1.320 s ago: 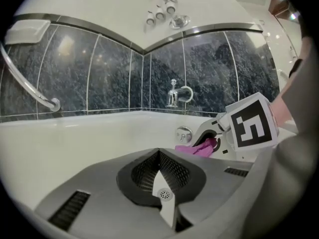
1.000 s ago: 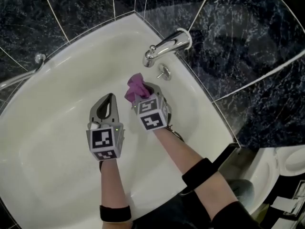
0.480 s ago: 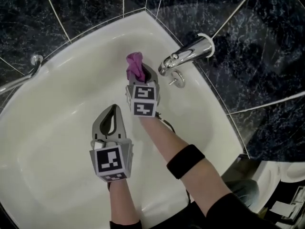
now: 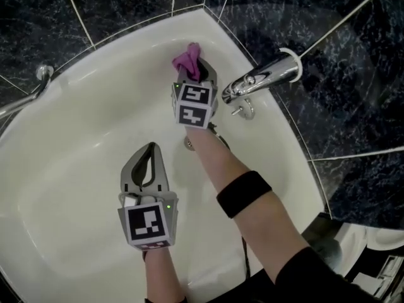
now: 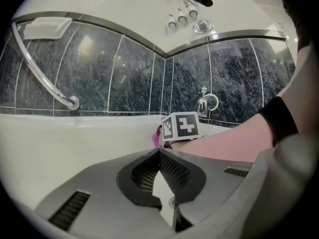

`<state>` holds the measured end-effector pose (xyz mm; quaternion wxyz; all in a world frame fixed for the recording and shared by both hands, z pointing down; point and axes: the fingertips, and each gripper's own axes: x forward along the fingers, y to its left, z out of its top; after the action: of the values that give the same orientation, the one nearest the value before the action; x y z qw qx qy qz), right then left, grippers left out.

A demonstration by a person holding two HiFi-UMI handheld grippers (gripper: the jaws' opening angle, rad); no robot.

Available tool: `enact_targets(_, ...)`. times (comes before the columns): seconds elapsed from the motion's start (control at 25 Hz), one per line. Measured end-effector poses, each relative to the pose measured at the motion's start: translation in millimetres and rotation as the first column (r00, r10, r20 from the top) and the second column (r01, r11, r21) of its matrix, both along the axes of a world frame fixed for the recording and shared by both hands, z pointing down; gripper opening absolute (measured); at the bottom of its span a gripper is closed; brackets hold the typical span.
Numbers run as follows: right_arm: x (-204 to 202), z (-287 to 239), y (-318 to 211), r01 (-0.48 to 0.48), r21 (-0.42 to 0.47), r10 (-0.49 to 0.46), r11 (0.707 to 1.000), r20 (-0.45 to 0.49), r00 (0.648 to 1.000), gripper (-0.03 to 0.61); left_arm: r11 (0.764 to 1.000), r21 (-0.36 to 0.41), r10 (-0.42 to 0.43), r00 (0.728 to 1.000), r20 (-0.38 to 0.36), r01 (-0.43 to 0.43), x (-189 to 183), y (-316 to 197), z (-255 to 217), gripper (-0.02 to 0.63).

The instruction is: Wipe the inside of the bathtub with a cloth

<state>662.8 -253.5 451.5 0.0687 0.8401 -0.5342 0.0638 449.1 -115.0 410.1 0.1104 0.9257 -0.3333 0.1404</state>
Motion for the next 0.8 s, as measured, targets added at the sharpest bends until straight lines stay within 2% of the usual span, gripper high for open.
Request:
enact_targets(0.12, 14, 11, -9, 0.011, -0.050, -0.013, 0.999, -0.042, 0.999, 0.091, 1.000, -0.003, 0.011, 1.000, 0.013, -0.011, 2, 3, 2, 0.000)
enact_targets(0.28, 17, 23, -19, 0.064, -0.110, -0.076, 0.992, -0.106, 0.991, 0.092, 1.000, -0.023, 0.015, 1.000, 0.024, -0.015, 3, 6, 6, 0.000)
enact_targets(0.44, 9, 40, -21, 0.082, -0.138, -0.091, 0.987, -0.060, 0.994, 0.091, 0.999, -0.033, 0.026, 0.998, 0.061, -0.024, 2, 5, 11, 0.000)
enact_targets(0.8, 1, 106, -15, 0.119, -0.265, -0.121, 0.957, 0.009, 0.993, 0.089, 1.000, -0.008, 0.023, 0.998, 0.055, -0.023, 5, -1, 9, 0.000)
